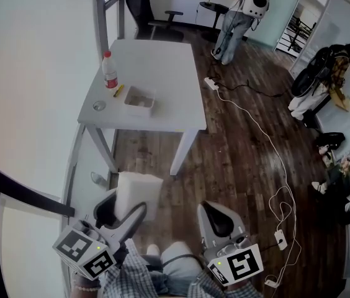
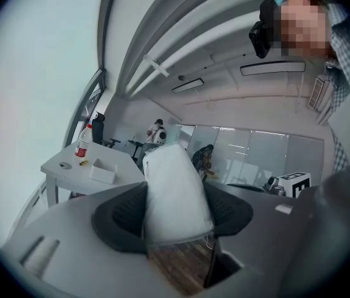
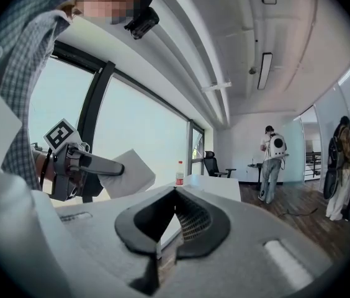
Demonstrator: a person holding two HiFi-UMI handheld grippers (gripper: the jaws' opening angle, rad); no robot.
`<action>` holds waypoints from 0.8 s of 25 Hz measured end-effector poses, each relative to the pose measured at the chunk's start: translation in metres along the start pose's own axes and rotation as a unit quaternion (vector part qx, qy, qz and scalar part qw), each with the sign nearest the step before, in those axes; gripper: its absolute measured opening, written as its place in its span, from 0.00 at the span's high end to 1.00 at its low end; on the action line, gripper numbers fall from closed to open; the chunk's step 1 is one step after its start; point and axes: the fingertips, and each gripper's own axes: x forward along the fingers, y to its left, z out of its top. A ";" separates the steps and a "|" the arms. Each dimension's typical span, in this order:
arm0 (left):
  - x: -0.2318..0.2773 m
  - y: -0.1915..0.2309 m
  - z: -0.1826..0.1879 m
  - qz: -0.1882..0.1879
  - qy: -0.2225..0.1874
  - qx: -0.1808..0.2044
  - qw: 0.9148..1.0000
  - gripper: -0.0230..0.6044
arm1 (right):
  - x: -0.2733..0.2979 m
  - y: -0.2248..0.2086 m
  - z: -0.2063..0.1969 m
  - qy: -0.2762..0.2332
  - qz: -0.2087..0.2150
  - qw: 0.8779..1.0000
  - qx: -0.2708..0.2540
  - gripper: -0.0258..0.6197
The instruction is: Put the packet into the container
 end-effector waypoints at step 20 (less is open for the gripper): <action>0.027 0.033 0.014 0.044 -0.012 -0.013 0.999 0.54 | 0.052 -0.031 0.005 -0.010 0.047 0.999 0.004 0.96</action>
